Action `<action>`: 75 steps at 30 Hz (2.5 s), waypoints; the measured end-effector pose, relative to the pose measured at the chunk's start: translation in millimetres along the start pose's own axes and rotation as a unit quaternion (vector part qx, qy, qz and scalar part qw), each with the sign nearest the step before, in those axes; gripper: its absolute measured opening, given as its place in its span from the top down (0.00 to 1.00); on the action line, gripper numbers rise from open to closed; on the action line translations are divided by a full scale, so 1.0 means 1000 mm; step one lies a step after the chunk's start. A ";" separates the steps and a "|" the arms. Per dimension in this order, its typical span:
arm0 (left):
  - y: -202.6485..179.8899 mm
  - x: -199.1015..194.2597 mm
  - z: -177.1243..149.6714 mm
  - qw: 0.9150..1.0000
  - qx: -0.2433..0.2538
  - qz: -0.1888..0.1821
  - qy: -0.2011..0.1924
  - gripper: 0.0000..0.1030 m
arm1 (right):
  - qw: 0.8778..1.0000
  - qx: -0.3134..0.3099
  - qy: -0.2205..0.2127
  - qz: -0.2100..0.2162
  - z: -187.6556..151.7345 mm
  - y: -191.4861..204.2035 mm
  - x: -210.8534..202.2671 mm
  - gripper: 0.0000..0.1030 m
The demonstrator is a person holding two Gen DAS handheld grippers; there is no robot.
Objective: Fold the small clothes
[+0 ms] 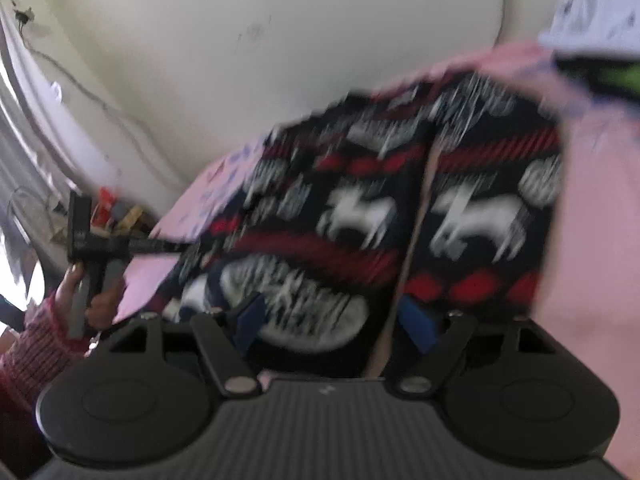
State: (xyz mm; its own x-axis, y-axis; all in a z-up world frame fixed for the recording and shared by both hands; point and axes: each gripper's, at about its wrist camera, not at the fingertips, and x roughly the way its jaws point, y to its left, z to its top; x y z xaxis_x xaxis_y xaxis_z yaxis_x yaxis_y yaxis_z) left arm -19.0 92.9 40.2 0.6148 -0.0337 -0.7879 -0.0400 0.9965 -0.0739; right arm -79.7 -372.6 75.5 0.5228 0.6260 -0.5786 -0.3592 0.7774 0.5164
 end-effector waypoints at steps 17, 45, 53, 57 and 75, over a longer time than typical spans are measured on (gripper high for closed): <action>0.104 -0.077 0.086 0.952 -0.147 0.215 -0.161 0.91 | 1.000 0.013 -0.010 -0.016 0.002 0.022 -0.004 0.24; 0.030 -0.074 -0.085 0.994 -0.103 0.020 -0.018 0.91 | 0.997 -0.017 -0.054 0.048 0.041 0.052 0.022 0.15; 0.046 -0.071 -0.089 0.993 -0.120 0.001 -0.013 0.89 | 0.998 -0.030 -0.036 0.048 0.035 0.053 0.017 0.16; 0.041 -0.075 -0.093 0.992 -0.123 0.001 -0.015 0.91 | 0.998 -0.059 0.013 0.030 0.042 0.062 0.058 0.35; 0.014 -0.164 -0.150 0.995 -0.080 -0.058 0.000 0.94 | 1.000 -0.019 0.010 -0.004 -0.057 0.027 -0.127 0.93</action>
State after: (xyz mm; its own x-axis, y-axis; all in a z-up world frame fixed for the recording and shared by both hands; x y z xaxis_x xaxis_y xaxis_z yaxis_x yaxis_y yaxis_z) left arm -238.1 100.8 76.6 0.6219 -0.1487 -0.7688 -0.0932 0.9608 -0.2613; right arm -199.8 -428.0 127.4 0.5106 0.6199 -0.5958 -0.3846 0.7844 0.4866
